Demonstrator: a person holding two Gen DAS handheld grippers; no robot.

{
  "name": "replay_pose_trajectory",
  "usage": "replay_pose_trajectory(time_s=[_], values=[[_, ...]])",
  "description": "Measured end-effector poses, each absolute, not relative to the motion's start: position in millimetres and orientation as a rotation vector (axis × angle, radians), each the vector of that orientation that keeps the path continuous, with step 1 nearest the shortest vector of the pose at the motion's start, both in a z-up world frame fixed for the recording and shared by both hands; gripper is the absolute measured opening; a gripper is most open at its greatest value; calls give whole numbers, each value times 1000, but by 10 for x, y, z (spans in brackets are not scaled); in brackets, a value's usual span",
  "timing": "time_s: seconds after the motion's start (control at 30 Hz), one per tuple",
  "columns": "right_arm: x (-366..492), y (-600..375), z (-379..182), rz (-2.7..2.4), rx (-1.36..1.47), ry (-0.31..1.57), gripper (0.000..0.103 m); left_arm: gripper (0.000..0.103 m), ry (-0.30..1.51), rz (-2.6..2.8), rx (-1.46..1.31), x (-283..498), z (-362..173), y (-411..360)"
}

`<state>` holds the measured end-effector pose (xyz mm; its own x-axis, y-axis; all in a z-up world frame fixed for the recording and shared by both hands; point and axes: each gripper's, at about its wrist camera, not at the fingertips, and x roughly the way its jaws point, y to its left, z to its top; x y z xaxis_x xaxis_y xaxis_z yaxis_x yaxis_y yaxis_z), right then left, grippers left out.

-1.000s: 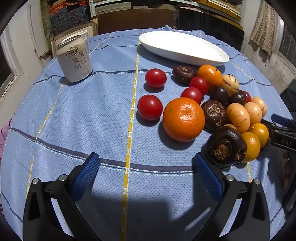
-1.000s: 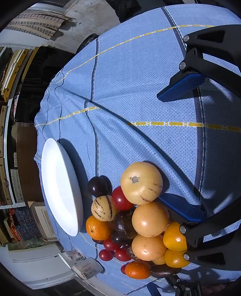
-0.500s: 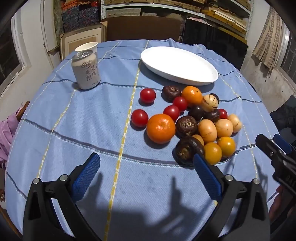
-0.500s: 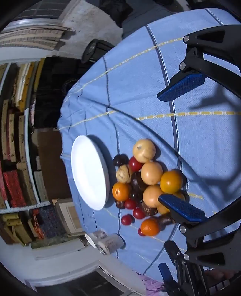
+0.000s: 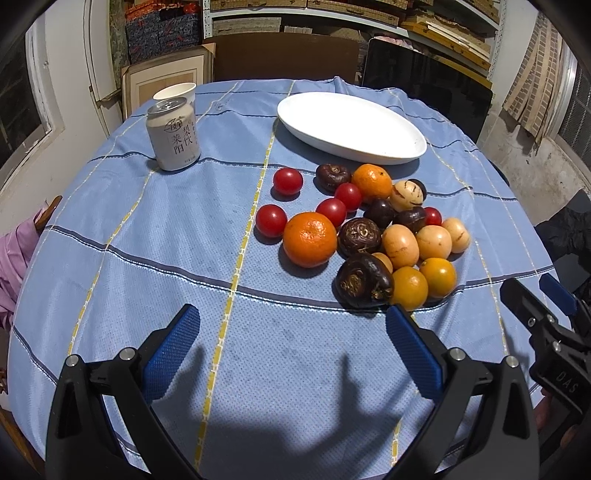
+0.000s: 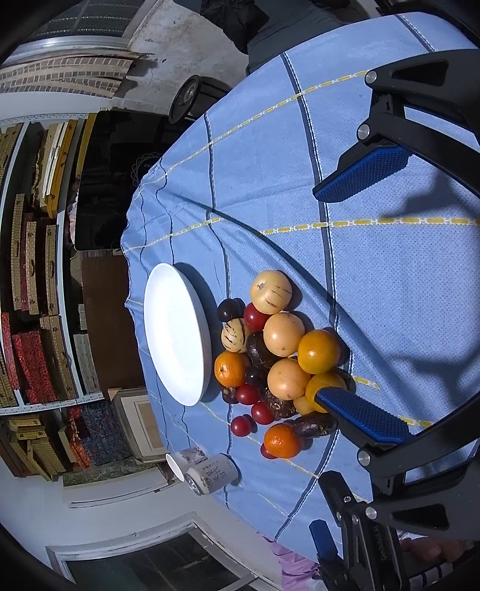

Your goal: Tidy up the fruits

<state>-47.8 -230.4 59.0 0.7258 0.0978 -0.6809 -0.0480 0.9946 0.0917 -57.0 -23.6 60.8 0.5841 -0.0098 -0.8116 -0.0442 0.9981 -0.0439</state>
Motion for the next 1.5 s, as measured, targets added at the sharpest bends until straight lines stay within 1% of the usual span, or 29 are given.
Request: replay_pose_trajectory(time_s=[1.5], values=[[-501,-2305,597,95,79,755,100,99,947,5,-40,-588,603,-315]])
